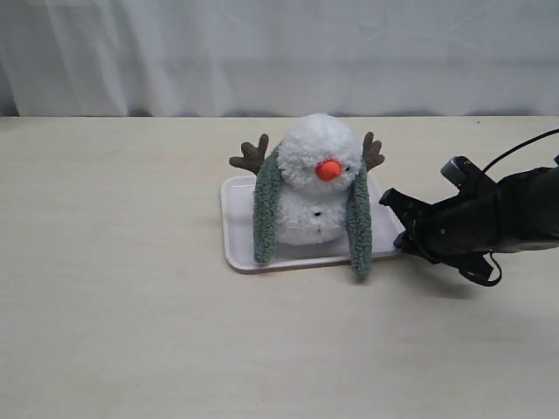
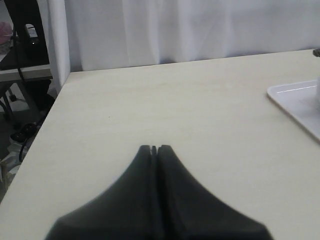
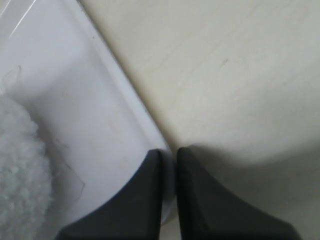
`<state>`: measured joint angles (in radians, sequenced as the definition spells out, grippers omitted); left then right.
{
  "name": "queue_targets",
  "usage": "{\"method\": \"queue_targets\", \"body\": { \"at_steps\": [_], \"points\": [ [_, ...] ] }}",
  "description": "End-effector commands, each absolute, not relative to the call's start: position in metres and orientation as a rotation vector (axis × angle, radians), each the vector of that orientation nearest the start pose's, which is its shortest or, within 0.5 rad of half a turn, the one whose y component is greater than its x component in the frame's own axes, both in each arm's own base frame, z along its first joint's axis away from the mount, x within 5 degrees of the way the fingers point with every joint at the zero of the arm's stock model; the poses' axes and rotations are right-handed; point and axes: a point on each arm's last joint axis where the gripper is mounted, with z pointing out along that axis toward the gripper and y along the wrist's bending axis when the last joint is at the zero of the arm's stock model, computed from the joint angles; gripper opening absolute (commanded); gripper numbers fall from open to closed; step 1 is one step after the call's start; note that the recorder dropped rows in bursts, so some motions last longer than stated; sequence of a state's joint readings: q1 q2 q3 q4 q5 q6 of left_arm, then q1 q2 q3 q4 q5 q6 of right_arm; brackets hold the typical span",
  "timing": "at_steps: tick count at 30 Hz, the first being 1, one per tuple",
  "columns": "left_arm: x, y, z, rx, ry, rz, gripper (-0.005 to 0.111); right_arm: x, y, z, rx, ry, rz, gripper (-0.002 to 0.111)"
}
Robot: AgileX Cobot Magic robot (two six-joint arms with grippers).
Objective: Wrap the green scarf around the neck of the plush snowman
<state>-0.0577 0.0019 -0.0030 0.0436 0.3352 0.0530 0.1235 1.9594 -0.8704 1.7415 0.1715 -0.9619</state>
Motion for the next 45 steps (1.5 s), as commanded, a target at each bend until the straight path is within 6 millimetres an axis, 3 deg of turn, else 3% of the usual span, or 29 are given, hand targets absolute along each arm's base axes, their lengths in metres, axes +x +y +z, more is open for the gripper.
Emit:
{"method": "queue_targets", "body": {
  "at_steps": [1,17,29,45],
  "points": [
    [0.054,-0.002,0.184,0.126,1.804,0.033,0.0,0.343,0.053,0.094,0.843,2.49,0.508,0.004],
    [0.054,-0.002,0.184,0.126,1.802,0.033,0.0,0.343,0.056,0.094,0.743,2.513,0.53,0.005],
    [0.054,-0.002,0.184,0.126,1.802,0.033,0.0,0.342,0.06,0.095,0.719,2.52,0.584,0.051],
    [0.054,-0.002,0.184,0.126,1.804,0.033,0.0,0.339,0.055,0.114,0.599,2.499,0.509,0.053]
  ]
}}
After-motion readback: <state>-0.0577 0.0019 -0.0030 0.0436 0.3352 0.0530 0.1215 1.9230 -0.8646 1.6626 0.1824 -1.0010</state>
